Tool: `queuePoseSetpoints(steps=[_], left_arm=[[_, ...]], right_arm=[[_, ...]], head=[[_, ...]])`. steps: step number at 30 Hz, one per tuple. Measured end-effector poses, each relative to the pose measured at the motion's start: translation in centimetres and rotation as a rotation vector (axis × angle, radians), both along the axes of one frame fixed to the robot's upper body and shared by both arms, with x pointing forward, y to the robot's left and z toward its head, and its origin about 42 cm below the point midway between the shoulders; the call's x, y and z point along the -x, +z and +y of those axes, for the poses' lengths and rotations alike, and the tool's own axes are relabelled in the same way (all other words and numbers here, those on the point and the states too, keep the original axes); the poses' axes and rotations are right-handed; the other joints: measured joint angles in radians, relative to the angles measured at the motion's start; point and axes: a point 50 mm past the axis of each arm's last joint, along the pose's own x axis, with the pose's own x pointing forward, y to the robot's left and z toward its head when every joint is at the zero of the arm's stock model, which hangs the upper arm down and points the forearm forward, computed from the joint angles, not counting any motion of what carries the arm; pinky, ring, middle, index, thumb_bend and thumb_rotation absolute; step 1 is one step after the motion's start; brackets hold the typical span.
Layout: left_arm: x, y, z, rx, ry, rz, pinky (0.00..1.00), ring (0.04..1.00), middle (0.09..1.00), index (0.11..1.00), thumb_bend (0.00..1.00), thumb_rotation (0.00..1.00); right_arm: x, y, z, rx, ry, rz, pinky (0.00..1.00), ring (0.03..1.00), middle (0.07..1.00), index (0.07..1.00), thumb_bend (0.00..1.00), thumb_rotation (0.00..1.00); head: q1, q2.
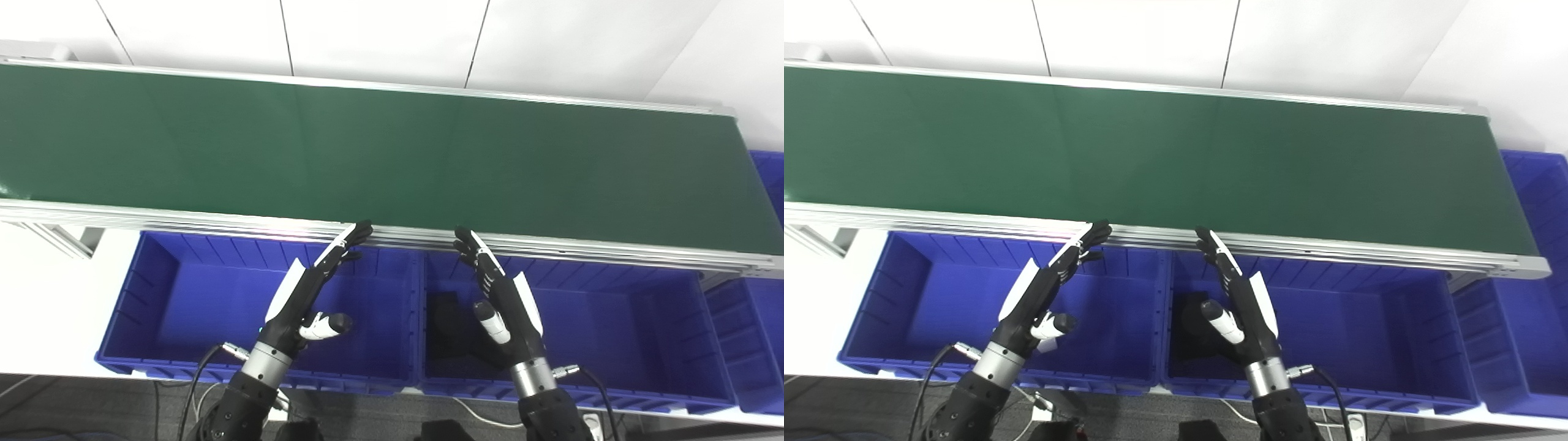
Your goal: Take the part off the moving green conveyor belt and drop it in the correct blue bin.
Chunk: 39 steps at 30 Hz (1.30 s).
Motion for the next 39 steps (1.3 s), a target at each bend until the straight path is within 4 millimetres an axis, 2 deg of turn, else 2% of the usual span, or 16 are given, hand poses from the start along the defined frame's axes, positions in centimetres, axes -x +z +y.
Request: queuePoseSetpoints(steps=[2,4,6,8,10,13,25,26,28,30,31,32,35,39], left_arm=[[0.1,0.0,-0.2,0.002,-0.004,0.001,0.85,0.918,0.921,0.92,1.0,1.0],[0.1,-0.1,-0.3,0.002,-0.006,0.001,0.86,0.924,0.922,0.917,1.0,1.0],[0.3,-0.2,-0.2,-0.002,-0.01,0.007,0.86,0.921,0.92,0.912,1.0,1.0],[0.4,-0.6,-0.1,-0.013,-0.013,0.018,0.84,0.91,0.915,0.906,1.0,1.0],[0.7,-1.1,0.0,-0.027,-0.018,0.031,0.82,0.9,0.911,0.902,1.0,1.0],[0.8,-1.3,0.4,-0.037,-0.008,0.029,0.8,0.887,0.903,0.895,1.0,1.0],[0.7,-1.1,0.2,-0.037,-0.011,0.015,0.83,0.909,0.916,0.91,1.0,1.0],[0.7,-1.0,0.3,-0.038,-0.012,0.013,0.82,0.907,0.917,0.911,1.0,1.0],[0.6,-0.7,0.5,-0.038,-0.012,0.003,0.82,0.907,0.92,0.917,1.0,1.0],[0.5,-0.2,0.5,-0.031,-0.007,-0.017,0.84,0.914,0.929,0.929,1.0,1.0],[0.4,0.0,0.6,-0.028,-0.004,-0.024,0.85,0.918,0.932,0.933,1.0,1.0],[0.2,0.2,0.8,-0.027,0.0,-0.028,0.85,0.925,0.938,0.938,1.0,1.0],[0.1,0.4,1.1,-0.013,0.0,-0.026,0.84,0.924,0.936,0.936,1.0,1.0],[-0.2,0.4,2.1,0.002,0.004,-0.011,0.84,0.929,0.938,0.943,1.0,1.0]], right_arm=[[0.1,-0.1,0.1,0.0,-0.002,0.005,0.93,0.925,0.936,0.927,0.96,1.0],[0.1,-0.3,0.2,-0.002,-0.004,0.008,0.92,0.925,0.937,0.928,0.97,1.0],[0.3,-0.6,0.4,0.0,-0.002,0.016,0.92,0.924,0.938,0.927,0.99,1.0],[0.5,-1.1,0.5,0.003,0.0,0.034,0.94,0.928,0.94,0.924,1.0,1.0],[0.6,-1.3,0.6,0.002,-0.003,0.042,0.95,0.934,0.943,0.924,1.0,1.0],[0.7,-1.3,0.6,0.005,-0.006,0.042,0.95,0.935,0.944,0.926,1.0,1.0],[0.8,-1.4,0.6,0.012,-0.011,0.043,0.94,0.922,0.938,0.923,0.97,1.0],[0.8,-1.4,0.6,0.012,-0.011,0.042,0.94,0.922,0.94,0.926,0.96,1.0],[0.8,-1.2,0.6,0.014,-0.01,0.036,0.94,0.921,0.942,0.931,0.94,1.0],[0.7,-0.8,0.7,0.02,-0.007,0.019,0.94,0.921,0.944,0.935,0.93,1.0],[0.6,-0.7,0.7,0.024,-0.006,0.014,0.94,0.922,0.946,0.936,0.93,1.0],[0.5,-0.7,0.8,0.027,-0.005,0.01,0.93,0.923,0.946,0.935,0.93,1.0],[0.3,-0.5,1.1,0.024,-0.008,0.002,0.93,0.927,0.942,0.93,0.93,1.0],[-0.4,0.4,2.2,0.004,-0.009,-0.037,0.92,0.922,0.941,0.921,0.94,1.0]], head=[[-0.006,-0.041],[-0.006,-0.041],[-0.017,-0.089],[-0.017,-0.094],[-0.028,-0.124],[-0.034,-0.124],[-0.058,-0.088],[-0.069,-0.056],[-0.071,-0.052],[-0.118,0.0],[-0.118,0.0],[-0.168,0.02],[-0.211,0.037],[-0.278,0.066]])
